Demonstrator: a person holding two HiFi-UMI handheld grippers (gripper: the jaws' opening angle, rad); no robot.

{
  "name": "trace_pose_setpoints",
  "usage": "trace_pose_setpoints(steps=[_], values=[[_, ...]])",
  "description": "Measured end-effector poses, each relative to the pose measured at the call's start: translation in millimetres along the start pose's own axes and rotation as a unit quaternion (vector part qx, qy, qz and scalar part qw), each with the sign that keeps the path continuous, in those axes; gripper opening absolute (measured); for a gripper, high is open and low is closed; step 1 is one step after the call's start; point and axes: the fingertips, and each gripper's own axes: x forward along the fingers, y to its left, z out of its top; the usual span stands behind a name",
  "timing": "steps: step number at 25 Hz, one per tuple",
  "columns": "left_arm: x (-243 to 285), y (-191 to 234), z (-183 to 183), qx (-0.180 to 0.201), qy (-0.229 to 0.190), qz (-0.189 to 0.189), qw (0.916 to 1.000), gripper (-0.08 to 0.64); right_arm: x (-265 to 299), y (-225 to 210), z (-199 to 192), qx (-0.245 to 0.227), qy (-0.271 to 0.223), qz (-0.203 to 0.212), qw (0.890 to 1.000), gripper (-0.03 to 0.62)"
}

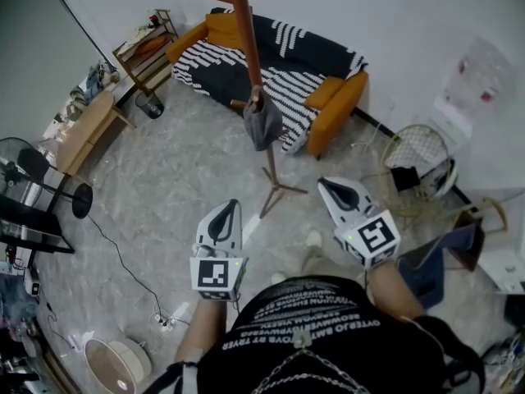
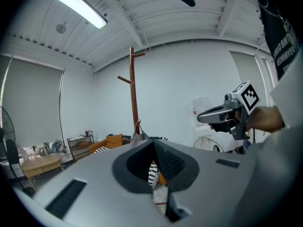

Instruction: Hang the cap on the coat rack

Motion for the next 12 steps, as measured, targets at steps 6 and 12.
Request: trace_pose_setpoints(steps=[6,12], values=[[26,-6,2,0.012,-0.001,-0.009,0.9999,0.003,1,-20,0,-0.001,0.002,-0.004,1.000,0.003],[59,0,6,0.018,0.004,-0.011,0.9998,0.003,21,-50,5,-0.006,0.009,-0.001,1.000,0.003]])
